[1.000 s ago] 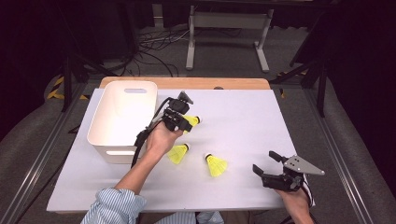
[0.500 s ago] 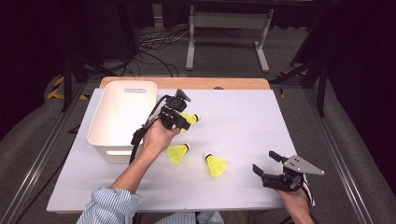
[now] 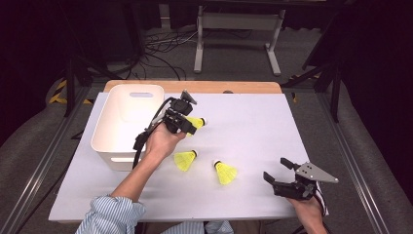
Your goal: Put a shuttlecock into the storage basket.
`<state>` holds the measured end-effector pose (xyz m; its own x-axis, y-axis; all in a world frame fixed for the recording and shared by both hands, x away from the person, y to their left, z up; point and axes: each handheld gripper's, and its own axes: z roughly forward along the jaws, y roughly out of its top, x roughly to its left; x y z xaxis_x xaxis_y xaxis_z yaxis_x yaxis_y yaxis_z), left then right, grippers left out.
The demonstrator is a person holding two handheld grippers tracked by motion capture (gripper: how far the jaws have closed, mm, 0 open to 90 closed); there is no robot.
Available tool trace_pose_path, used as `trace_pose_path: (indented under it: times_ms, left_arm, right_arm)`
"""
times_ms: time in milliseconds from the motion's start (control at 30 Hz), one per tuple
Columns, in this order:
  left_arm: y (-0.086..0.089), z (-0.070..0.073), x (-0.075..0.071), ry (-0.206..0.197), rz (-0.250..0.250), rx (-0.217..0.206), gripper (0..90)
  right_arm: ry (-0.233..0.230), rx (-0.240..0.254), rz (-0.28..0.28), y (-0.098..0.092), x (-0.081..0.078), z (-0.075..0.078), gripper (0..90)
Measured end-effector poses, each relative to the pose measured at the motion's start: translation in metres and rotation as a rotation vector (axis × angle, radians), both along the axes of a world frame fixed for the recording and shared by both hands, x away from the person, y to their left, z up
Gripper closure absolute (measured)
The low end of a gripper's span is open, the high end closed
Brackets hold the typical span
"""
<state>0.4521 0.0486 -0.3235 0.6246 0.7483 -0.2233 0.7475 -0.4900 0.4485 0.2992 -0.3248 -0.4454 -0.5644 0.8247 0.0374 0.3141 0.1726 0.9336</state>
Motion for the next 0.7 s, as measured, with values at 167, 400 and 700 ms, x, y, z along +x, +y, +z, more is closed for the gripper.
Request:
trace_pose_path:
  times_ms: [167, 400, 700]
  left_arm:
    - [0.001, 0.003, -0.001, -0.001, -0.001, 0.002, 89.1]
    - [0.004, 0.006, -0.001, -0.001, 0.001, 0.0, 89.1]
    - [0.008, 0.011, -0.001, -0.006, -0.003, -0.007, 89.0]
  right_arm:
    - [0.0, 0.0, 0.0, 0.0, 0.0, 0.0, 13.8]
    - [-0.001, 0.006, -0.002, 0.0, 0.0, 0.0, 13.9]
    - [0.0, 0.004, 0.001, 0.0, 0.0, 0.0, 13.9]
